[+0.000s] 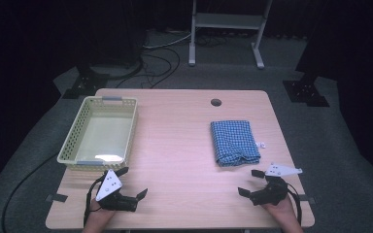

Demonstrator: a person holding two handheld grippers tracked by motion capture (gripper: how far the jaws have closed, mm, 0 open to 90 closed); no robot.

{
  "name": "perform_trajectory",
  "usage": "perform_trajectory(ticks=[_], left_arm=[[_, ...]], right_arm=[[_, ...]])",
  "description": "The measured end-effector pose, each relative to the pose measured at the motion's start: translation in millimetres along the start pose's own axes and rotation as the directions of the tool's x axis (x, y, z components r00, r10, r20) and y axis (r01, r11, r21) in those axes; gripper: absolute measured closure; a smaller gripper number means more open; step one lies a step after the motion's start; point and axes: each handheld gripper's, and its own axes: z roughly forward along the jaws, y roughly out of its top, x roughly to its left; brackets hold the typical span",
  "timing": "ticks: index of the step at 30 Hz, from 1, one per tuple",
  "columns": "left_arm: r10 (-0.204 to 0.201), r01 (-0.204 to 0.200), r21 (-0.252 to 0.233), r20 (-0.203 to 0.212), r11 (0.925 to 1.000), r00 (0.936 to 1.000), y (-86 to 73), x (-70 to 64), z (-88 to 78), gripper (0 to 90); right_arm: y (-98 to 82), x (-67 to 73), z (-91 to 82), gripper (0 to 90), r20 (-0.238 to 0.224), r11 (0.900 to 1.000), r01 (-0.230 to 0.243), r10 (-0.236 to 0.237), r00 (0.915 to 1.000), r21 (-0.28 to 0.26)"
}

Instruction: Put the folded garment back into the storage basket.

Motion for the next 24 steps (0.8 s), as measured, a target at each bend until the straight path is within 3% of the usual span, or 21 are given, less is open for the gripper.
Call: perform_trajectory(ticks=[24], left_arm=[[0.003,-0.003,0.003,-0.005,1.0,1.0,0.2,-0.4,0.2,0.0]], right_arm=[[2.9,5.8,4.1,0.0,-0.067,0.999,0.033,-0.03,0.9973,0.04]])
